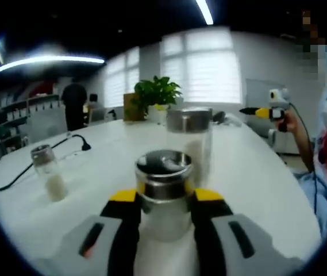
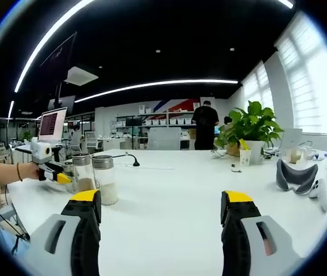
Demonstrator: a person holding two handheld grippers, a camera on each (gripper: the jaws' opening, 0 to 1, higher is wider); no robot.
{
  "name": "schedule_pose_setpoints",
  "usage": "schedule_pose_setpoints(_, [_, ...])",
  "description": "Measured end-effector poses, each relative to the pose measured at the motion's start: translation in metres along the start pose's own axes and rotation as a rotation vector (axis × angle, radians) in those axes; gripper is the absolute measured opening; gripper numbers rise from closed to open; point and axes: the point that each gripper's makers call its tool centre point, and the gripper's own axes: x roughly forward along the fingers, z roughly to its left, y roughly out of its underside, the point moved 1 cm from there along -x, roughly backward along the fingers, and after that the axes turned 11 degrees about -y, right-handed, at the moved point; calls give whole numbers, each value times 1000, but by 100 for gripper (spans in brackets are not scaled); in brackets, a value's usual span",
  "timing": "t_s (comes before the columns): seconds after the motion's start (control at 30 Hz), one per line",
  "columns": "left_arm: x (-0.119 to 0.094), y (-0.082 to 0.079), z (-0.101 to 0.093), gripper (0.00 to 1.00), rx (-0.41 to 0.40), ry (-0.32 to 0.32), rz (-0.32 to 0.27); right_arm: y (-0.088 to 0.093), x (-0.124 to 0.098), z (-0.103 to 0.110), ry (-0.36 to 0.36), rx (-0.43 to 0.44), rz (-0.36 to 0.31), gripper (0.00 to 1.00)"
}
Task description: Rotate the seasoning bottle until the label or dispensing opening points toward the visible target arrow and the bottle remains upright within the marked orientation range
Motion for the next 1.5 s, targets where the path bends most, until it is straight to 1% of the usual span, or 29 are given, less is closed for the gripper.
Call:
schedule_pose_setpoints(0.1, [-1,1,3,36,-25,-78,6,1,-1,-1,4,-2,4,91])
schedule_pose_setpoints(0.17, [-1,1,3,36,-36,-119,0,-1,-1,-3,16,2,-9,91])
schedule_pose_setpoints(0.23, [-1,1,2,36,-40,-142,-17,-1,0,-4,21,9,-14,91])
schedule_pose_setpoints(0.27, [-2,1,2,36,-49,-153,-16,1,0,-3,11,0,1,92])
schedule_pose_setpoints(0.33, [-4,2,3,36,-52,-191,-2,2,-1,-4,17,-16,14,94])
schedule_pose_setpoints(0.43, [-6,3,4,36,-73,-261,8,0,-2,-6,21,-28,7,96])
schedule_pose_setpoints(0.53, [-6,4,4,36,-49,-294,15,1,-1,-4,13,-43,16,97])
schedule_pose_setpoints(0.63, [-7,5,7,36,-65,-340,15,5,0,-3,9,-46,42,97])
schedule_pose_setpoints(0.7, [-7,5,8,36,-77,-370,16,5,0,-2,8,-57,48,97])
schedule_pose_setpoints(0.73, [-7,6,8,36,-81,-386,18,4,-1,-2,6,-58,45,97])
schedule_pose_setpoints(0.77, [-8,6,9,36,-93,-416,19,3,-1,-1,5,-56,41,97])
schedule_pose_setpoints(0.93, [-7,7,11,36,-140,-507,27,3,-1,1,-1,-42,38,97])
schedule_pose_setpoints(1.0, [-7,7,12,36,-148,-540,21,-4,-1,8,-26,-40,13,99])
schedule_pose_setpoints(1.03, [-7,8,13,36,-164,-572,8,-6,-2,10,-26,-42,4,99])
schedule_pose_setpoints(1.1, [-7,8,12,35,-174,-610,-1,-12,-3,12,-30,-45,-24,99])
schedule_pose_setpoints(1.13, [-7,9,12,35,-174,-627,1,-13,-3,12,-30,-44,-27,99])
schedule_pose_setpoints(1.23, [-8,9,11,35,-176,-650,31,-13,-4,11,-21,-52,-25,99])
schedule_pose_setpoints(1.37, [-10,11,10,35,-193,-703,30,-10,-3,10,-24,-47,-15,99])
schedule_pose_setpoints(1.5, [-11,12,9,35,-204,-730,32,-8,-1,12,-33,-39,-8,99])
